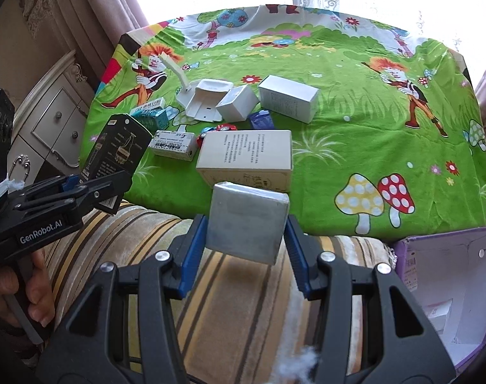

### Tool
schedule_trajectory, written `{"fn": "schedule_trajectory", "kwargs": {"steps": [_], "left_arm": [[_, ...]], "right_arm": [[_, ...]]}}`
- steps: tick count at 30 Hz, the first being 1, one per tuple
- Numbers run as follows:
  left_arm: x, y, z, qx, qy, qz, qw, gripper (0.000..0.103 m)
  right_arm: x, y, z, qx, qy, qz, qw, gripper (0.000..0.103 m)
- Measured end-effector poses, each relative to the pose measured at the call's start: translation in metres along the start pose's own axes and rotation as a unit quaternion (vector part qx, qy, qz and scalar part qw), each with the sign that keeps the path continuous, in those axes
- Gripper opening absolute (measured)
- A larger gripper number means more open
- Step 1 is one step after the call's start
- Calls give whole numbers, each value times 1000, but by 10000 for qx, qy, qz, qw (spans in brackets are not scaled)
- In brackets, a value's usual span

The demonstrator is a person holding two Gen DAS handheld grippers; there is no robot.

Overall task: Organize rigid objects
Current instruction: 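Carry both boxes to the purple storage box and release them inside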

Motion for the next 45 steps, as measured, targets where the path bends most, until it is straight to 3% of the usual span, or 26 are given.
{"fn": "schedule_trajectory", "kwargs": {"steps": [14,27,39,42,45], "left_arm": [[-36,104,6,-761,-405,757,9934,41],[-79,207,19,-1416,-960,1549,9730,41],[-106,258,25,-1818,-1298,1863,9568,42],[-111,265,27,-1914,-1401,1882,9531,45],[-114,267,27,-1954,-1426,1923,9511,59]], "right_arm": [[-50,94,-52,-469,154,828,9953,53],[-102,193,-95,-1148,261,1799,9766,53],[-120,233,-117,-1585,348,2080,9646,53],[-121,235,-118,-1603,365,2111,9635,53],[-121,237,-118,-1604,357,2131,9631,54]]}}
Point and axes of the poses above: each gripper's, at about its wrist camera, not at the fingertips, and z roughly the way its jaws point, y to its right, x to its top, the point moved 10 cm from there along z, roughly the way its jaws point, and after that the axes turned 9 degrees about -z, right-handed, at the moved point
